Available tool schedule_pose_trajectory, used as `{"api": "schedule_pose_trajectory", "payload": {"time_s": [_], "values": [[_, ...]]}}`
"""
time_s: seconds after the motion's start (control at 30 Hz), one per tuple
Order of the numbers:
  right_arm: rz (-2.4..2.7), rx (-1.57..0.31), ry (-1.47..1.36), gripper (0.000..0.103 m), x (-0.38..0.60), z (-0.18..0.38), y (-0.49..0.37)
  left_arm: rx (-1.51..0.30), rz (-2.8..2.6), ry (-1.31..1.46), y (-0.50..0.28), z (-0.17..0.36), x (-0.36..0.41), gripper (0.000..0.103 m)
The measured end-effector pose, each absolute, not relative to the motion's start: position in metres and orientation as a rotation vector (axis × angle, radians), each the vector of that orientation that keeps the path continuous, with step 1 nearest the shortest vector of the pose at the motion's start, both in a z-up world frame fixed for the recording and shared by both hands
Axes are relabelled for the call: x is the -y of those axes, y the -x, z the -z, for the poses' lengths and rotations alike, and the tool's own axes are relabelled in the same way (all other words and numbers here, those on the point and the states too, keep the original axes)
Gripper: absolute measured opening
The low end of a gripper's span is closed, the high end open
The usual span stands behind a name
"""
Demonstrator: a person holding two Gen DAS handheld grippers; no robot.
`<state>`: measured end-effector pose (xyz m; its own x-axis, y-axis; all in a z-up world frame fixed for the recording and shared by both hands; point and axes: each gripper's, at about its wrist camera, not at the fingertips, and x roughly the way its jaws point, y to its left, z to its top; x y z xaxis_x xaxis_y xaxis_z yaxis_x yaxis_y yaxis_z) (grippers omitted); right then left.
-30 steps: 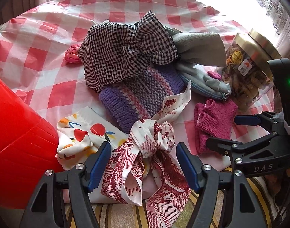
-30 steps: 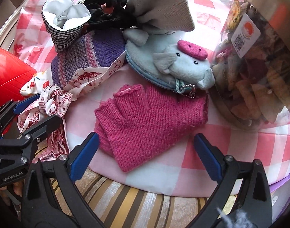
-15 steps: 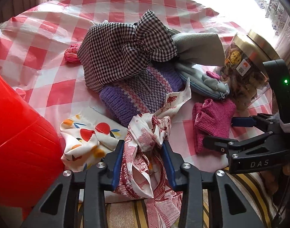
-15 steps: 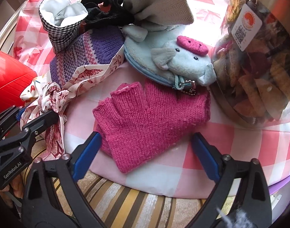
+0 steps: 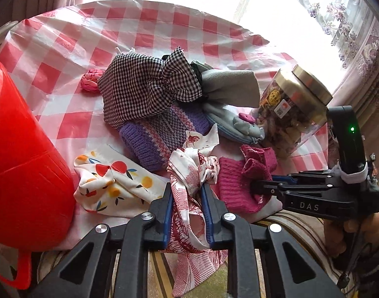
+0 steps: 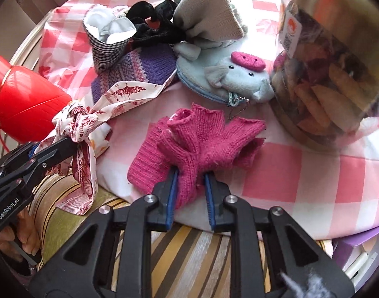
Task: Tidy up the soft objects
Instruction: 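Grasp the pink knitted glove with the right gripper while the left gripper grasps the patterned scarf, then carry the glove and scarf into the purple box and open both grippers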
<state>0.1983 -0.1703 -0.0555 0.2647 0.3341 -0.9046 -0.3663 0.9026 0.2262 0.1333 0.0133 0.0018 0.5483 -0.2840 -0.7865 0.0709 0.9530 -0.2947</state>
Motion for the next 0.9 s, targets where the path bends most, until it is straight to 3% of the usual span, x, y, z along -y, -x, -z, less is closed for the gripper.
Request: {"api": "schedule_pose_trajectory", "payload": {"time_s": [0.5,0.9], "values": [[-0.470,-1.086,-0.100,0.024,0.255,-0.007,-0.135,-0.917,0.284,0.258,-0.098,-0.034,0.023,0.022],[-0.203,-1.025,-0.263,0.024,0.404,-0.032,-0.081,-0.887,0.457,0.175,-0.093,-0.060,0.109,0.021]]}}
